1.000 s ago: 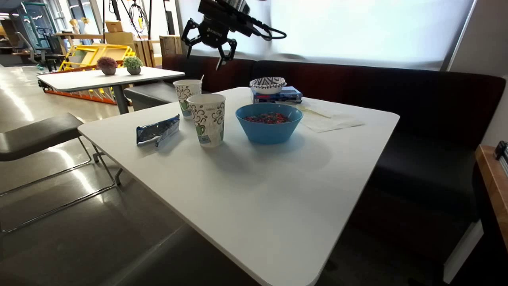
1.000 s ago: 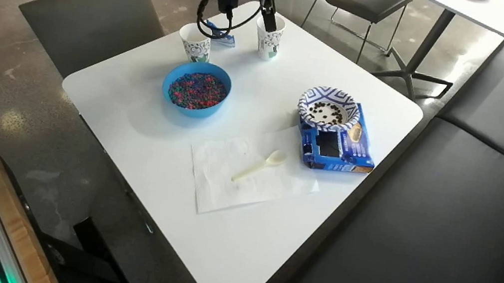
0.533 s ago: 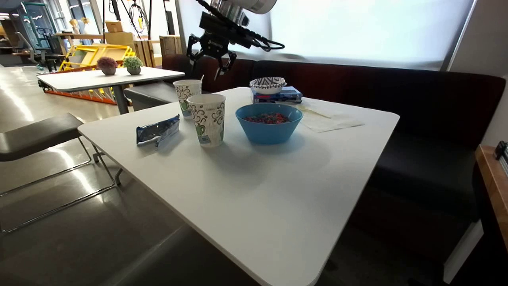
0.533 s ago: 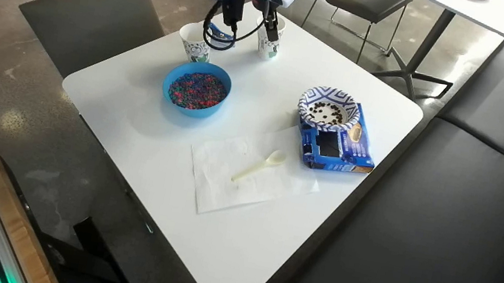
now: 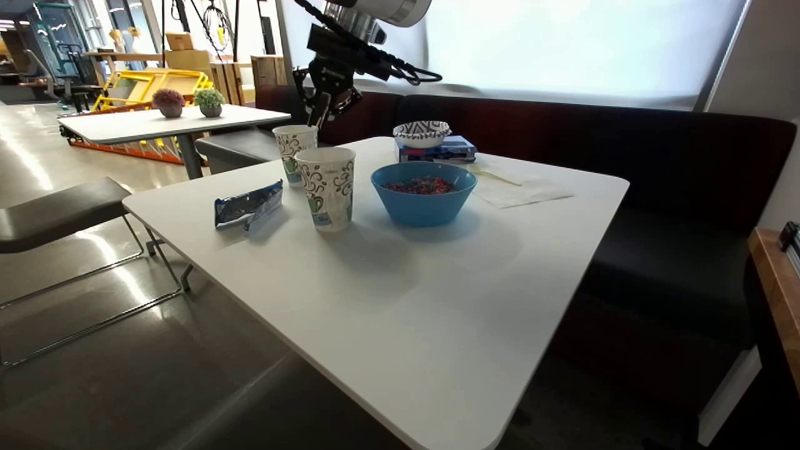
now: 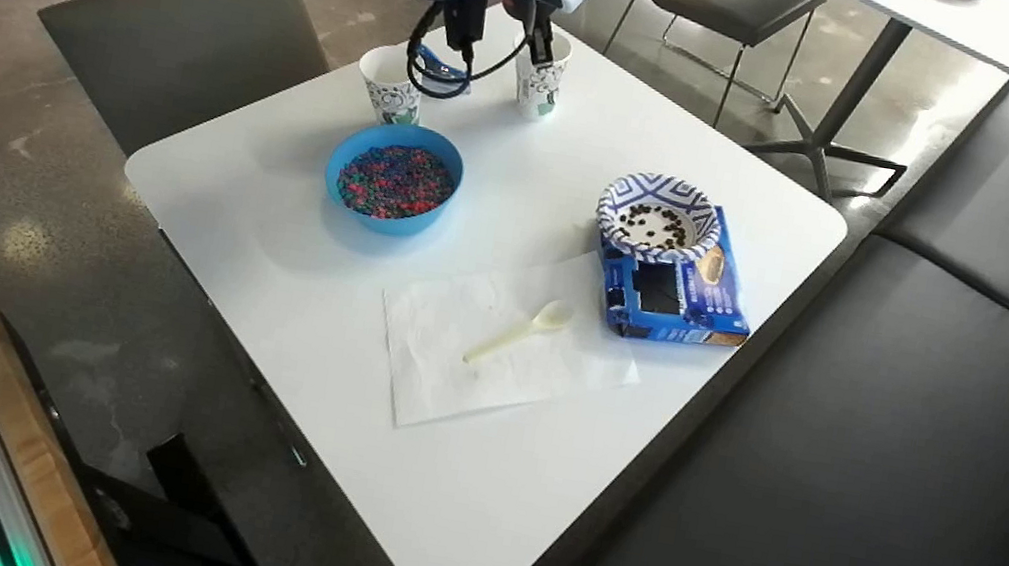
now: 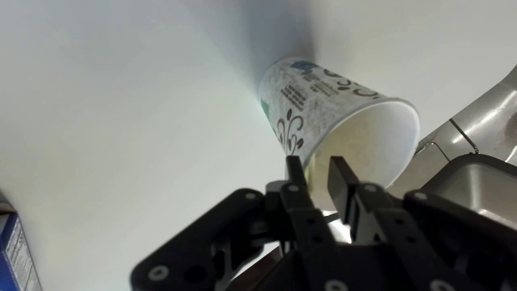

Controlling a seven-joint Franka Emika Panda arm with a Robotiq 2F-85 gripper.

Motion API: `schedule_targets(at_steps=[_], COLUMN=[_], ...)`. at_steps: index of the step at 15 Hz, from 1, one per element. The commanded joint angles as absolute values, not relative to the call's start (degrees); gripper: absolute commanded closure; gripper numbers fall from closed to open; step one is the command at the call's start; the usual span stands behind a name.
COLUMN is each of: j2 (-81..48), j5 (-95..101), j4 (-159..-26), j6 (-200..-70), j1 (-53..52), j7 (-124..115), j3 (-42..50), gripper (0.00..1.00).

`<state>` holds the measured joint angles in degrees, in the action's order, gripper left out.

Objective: Take the knife out of the cup then the pour the beans in the cup into the striped bowl

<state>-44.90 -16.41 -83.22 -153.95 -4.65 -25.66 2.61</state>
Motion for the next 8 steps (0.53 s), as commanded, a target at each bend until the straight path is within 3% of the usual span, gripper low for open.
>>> schedule_targets(at_steps=[1, 3, 4, 8], j2=[-45.6, -45.4, -45.5, -46.0], j5=[-14.9, -14.6, -14.4, -14.0], j4=[-82.3, -82.5, -82.4, -81.7], j6=[-154.2, -154.1, -154.3, -154.8], j1=[-6.0, -6.3, -6.5, -6.4], j7=[-27.6, -27.6, -27.6, -27.3], j3=[3.7, 4.0, 4.2, 4.3], gripper=[0.69, 0.62, 0.67, 0.72])
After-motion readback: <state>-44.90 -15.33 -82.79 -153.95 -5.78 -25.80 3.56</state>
